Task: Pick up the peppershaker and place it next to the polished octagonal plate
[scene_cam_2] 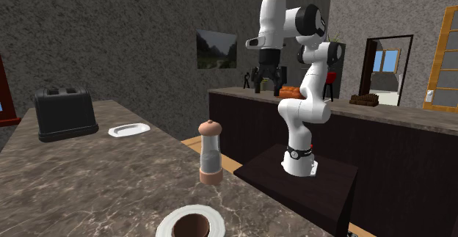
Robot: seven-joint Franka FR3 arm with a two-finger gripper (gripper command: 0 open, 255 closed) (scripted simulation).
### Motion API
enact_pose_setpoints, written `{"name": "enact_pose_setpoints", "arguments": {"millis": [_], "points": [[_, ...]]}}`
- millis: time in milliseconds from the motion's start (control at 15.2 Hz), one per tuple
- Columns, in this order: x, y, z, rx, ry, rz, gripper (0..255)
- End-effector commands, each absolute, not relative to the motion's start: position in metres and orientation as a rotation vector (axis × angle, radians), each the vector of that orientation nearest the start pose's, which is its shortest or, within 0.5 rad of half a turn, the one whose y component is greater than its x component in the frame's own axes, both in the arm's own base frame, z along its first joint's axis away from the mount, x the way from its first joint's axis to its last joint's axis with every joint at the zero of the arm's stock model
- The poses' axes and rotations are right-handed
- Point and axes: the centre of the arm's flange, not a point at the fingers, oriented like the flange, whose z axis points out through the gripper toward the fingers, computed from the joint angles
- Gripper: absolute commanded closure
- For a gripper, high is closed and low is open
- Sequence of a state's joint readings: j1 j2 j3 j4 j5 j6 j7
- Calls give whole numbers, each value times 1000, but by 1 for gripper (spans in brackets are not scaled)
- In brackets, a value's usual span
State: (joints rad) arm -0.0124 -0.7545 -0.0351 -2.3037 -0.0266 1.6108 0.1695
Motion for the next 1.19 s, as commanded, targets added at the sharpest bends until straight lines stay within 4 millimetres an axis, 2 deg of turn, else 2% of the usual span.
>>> {"name": "enact_pose_setpoints", "arguments": {"millis": [0,528,1122], "points": [[320,-22,609,-3122,326,-96,0],[422,-26,591,-3112,470,-114,0],[536,-43,572,-3093,632,-134,0]]}}
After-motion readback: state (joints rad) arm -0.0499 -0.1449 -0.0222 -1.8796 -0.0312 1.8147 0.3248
